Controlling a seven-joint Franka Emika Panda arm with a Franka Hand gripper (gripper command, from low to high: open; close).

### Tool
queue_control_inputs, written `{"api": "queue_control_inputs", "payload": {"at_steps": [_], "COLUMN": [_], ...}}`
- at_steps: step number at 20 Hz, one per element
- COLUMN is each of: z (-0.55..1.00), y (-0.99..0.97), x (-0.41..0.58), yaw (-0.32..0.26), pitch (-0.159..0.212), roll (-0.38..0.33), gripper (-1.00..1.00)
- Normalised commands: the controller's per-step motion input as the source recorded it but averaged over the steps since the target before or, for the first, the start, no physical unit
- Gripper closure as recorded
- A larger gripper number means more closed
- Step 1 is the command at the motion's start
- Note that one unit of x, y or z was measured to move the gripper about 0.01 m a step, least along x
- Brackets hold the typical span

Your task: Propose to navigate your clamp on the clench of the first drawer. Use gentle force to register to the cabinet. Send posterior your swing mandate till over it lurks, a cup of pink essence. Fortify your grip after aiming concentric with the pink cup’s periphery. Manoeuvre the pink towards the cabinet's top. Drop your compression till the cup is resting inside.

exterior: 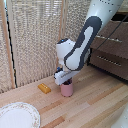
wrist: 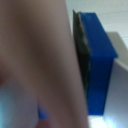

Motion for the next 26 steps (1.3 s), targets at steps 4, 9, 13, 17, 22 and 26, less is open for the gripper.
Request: {"api": "queue_control_inputs", "payload": {"at_steps": [4, 9, 13, 17, 22, 26], "z": [0.55, 0.70, 0.68, 0.70, 0.73, 0.80], "y": [0.09, 0.16, 0.29, 0.16, 0.11, 0.10], "x": [0.049, 0.231, 0.451, 0.275, 0.219, 0.290], "yaw": [-0.034, -0.117, -0.165, -0.246, -0.267, -0.257], "pitch": [-0.074, -0.032, 0.002, 0.001, 0.000, 0.009], "roll": [0.128, 0.104, 0.018, 0.000, -0.002, -0.055], "gripper": [1.00, 1.00, 1.00, 1.00, 1.00, 1.00]}}
